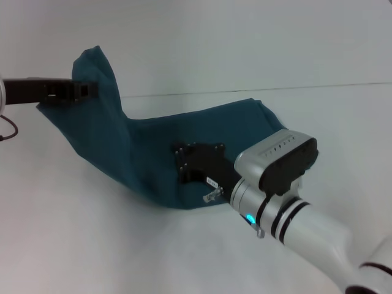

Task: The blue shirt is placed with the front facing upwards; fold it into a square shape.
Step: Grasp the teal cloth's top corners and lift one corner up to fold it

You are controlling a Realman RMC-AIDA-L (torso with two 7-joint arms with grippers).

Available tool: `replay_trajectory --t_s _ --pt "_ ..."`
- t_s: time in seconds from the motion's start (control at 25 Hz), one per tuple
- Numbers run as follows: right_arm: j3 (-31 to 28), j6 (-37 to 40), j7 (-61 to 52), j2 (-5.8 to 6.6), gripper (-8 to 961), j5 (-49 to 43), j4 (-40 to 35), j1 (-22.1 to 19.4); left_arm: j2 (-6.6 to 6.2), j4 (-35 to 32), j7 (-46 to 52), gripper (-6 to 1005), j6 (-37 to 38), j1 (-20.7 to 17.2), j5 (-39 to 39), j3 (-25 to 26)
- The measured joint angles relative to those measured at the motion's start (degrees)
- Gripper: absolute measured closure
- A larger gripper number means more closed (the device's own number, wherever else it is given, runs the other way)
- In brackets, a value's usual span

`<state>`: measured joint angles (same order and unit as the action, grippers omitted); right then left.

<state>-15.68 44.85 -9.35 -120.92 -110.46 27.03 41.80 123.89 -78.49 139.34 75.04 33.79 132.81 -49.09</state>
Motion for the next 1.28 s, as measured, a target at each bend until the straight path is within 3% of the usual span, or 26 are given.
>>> replay_trajectory --t_s 0.24,0.52,0.84,1.0,1.16,1.28 --pt "-2.5 -12.2 -0.1 -0.35 954 -0.1 -0.8 5.3 0.03 -0.4 0.1 940 0.8 0.2 -1.5 -0.3" --pt "-0.7 -18.9 -0.2 -0.64 954 -0.2 2.2 10.5 0.04 -0.6 0.1 939 1.3 0.2 -2.8 -0.3" --pt "1.4 -21.7 -0.3 -0.63 953 -0.3 5.5 12.8 0.04 -0.9 0.1 942 1.4 0.6 -3.0 -0.3" --pt "1.2 -19.5 0.0 -0.52 953 -0.2 6.5 11.1 0.09 -0.7 0.0 945 1.0 0.6 -3.0 -0.4" --pt "-3.0 -13.8 -0.2 0.43 953 -0.1 5.9 4.5 0.12 -0.5 0.0 949 0.8 0.1 -3.0 -0.3" --pt "-4.6 -13.1 -0.1 0.65 953 -0.2 5.5 1.8 0.14 -0.5 0.0 949 0.8 -0.3 -3.0 -0.3"
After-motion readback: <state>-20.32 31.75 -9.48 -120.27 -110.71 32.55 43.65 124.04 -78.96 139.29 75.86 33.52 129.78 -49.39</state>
